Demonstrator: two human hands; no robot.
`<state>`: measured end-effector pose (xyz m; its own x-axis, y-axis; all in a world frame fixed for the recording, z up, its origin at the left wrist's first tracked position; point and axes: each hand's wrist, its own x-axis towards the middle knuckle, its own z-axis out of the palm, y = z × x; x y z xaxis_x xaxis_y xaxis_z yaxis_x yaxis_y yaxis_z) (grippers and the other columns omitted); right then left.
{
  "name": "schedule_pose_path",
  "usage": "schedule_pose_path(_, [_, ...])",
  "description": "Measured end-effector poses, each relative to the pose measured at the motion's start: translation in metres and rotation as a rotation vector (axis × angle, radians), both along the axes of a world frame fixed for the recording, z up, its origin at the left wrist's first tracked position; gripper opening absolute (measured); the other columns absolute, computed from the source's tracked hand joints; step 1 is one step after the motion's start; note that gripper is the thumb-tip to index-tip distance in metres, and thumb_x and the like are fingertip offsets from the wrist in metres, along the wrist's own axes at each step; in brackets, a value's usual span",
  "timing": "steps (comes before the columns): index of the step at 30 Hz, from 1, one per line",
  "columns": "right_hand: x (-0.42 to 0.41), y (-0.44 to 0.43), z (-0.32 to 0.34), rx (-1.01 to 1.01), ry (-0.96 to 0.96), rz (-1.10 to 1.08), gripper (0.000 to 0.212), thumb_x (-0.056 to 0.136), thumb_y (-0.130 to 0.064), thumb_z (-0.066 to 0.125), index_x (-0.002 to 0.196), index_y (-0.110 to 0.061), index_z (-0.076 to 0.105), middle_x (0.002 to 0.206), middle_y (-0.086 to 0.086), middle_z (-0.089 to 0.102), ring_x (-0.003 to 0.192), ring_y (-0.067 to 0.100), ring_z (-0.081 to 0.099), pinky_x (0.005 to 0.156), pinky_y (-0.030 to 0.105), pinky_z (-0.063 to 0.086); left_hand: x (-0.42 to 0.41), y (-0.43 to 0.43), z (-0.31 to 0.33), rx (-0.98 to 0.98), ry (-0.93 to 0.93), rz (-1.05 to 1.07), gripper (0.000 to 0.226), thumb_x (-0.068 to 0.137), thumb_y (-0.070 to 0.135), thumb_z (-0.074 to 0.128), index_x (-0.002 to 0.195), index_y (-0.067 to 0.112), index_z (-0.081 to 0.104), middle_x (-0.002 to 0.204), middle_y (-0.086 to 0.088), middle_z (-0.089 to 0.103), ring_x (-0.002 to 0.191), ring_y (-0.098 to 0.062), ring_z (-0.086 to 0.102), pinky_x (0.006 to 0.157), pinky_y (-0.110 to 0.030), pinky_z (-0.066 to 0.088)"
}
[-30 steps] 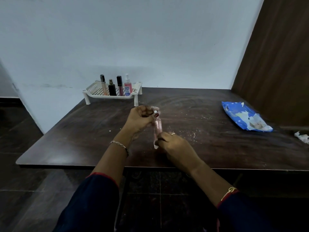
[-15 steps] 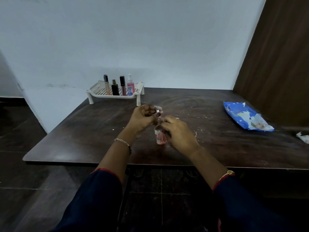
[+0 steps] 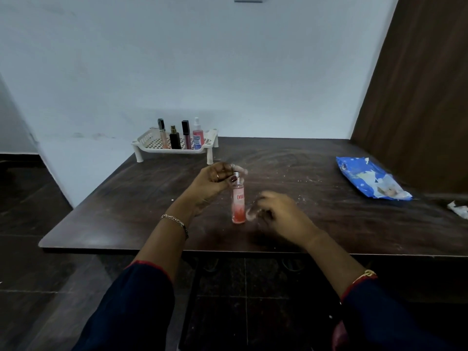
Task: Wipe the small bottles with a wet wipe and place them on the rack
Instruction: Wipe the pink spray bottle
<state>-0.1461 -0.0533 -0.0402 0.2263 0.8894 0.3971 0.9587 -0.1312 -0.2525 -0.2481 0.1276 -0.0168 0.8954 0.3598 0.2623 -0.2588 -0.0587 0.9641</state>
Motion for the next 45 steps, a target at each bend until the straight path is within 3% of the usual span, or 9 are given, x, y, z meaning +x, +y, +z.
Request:
schedule_pose_path(3, [-0.003, 0.009, 0.013, 0.242, 0.043, -0.074, 0.02, 0.078, 0.005, 0.063, 0.088, -0.011, 0.069, 0.095, -0.001, 0.061, 0.083, 0.011, 0.057, 0.071, 0.007, 0.036, -0.001, -0.001, 0.002, 0.063, 0.017, -0.005, 0.022, 0.087, -0.003, 0.057, 0.104, 0.009, 0.063, 0.109, -0.001, 0.071, 0.108, -0.014, 0.064, 0.082, -0.021, 0.053])
schedule_pose_path(6, [-0.014, 0.023, 0.02, 0.305, 0.035, -0.055, 0.023, 0.079, 0.003, 0.065, 0.095, -0.014, 0.069, 0.101, -0.002, 0.062, 0.088, 0.004, 0.054, 0.077, -0.001, 0.032, -0.002, -0.004, 0.004, 0.041, 0.052, 0.027, 0.025, 0.087, -0.002, 0.057, 0.112, 0.003, 0.061, 0.111, -0.001, 0.07, 0.099, -0.008, 0.067, 0.072, -0.018, 0.054])
schedule_pose_path(8, [-0.02, 0.028, 0.021, 0.273, -0.026, -0.028, 0.027, 0.078, 0.003, 0.065, 0.1, -0.013, 0.069, 0.105, 0.0, 0.063, 0.094, 0.01, 0.058, 0.084, 0.007, 0.037, -0.004, -0.007, 0.005, 0.017, 0.063, 0.057, 0.028, 0.088, -0.001, 0.057, 0.115, 0.0, 0.06, 0.107, 0.001, 0.07, 0.09, -0.006, 0.069, 0.066, -0.018, 0.054])
schedule_pose_path(12, [-0.025, 0.027, 0.018, 0.311, -0.093, 0.037, 0.024, 0.077, 0.004, 0.065, 0.097, -0.007, 0.07, 0.104, 0.005, 0.067, 0.092, 0.02, 0.064, 0.082, 0.029, 0.052, -0.005, -0.009, 0.005, -0.001, 0.063, 0.096, 0.025, 0.087, 0.002, 0.06, 0.111, 0.002, 0.064, 0.105, -0.003, 0.071, 0.085, -0.009, 0.069, 0.065, -0.023, 0.056])
schedule_pose_path(16, [-0.028, 0.018, -0.001, 0.194, -0.071, 0.059, 0.016, 0.085, -0.007, 0.063, 0.099, -0.008, 0.07, 0.108, 0.006, 0.066, 0.094, 0.022, 0.064, 0.081, 0.035, 0.053, -0.007, -0.006, 0.004, -0.064, 0.085, 0.114, 0.023, 0.086, 0.004, 0.061, 0.109, 0.005, 0.065, 0.101, -0.002, 0.073, 0.084, -0.012, 0.071, 0.062, -0.024, 0.056])
schedule_pose_path(29, [-0.03, 0.032, 0.014, 0.34, -0.082, -0.012, 0.023, 0.076, 0.005, 0.063, 0.095, -0.006, 0.069, 0.102, 0.008, 0.066, 0.091, 0.022, 0.064, 0.077, 0.034, 0.054, -0.003, -0.003, 0.004, -0.007, 0.075, 0.135, 0.02, 0.083, 0.001, 0.064, 0.102, 0.007, 0.067, 0.09, 0.0, 0.075, 0.08, -0.01, 0.071, 0.06, -0.021, 0.055])
schedule_pose_path(35, [-0.032, 0.018, -0.004, 0.246, -0.047, 0.028, 0.015, 0.083, -0.013, 0.057, 0.09, -0.008, 0.069, 0.098, 0.006, 0.066, 0.085, 0.02, 0.063, 0.074, 0.025, 0.046, 0.0, -0.001, 0.003, 0.006, 0.08, 0.104, 0.024, 0.08, -0.004, 0.066, 0.102, 0.006, 0.065, 0.09, 0.0, 0.075, 0.084, -0.011, 0.071, 0.063, -0.025, 0.058])
schedule_pose_path(39, [-0.03, 0.013, -0.018, 0.067, -0.084, 0.024, 0.019, 0.082, -0.006, 0.057, 0.097, -0.009, 0.068, 0.107, 0.005, 0.064, 0.093, 0.022, 0.061, 0.08, 0.028, 0.046, -0.004, 0.005, 0.0, -0.052, 0.088, 0.132, 0.021, 0.082, 0.001, 0.065, 0.099, 0.011, 0.066, 0.092, -0.001, 0.075, 0.089, -0.014, 0.07, 0.075, -0.034, 0.058])
schedule_pose_path(45, [-0.027, 0.023, -0.016, 0.099, 0.008, -0.055, 0.017, 0.084, -0.005, 0.057, 0.096, -0.012, 0.067, 0.103, 0.0, 0.061, 0.091, 0.017, 0.059, 0.077, 0.028, 0.047, -0.022, 0.026, 0.009, -0.174, -0.006, 0.273, 0.018, 0.079, -0.001, 0.067, 0.092, 0.011, 0.067, 0.09, -0.005, 0.075, 0.085, -0.017, 0.071, 0.062, -0.028, 0.057])
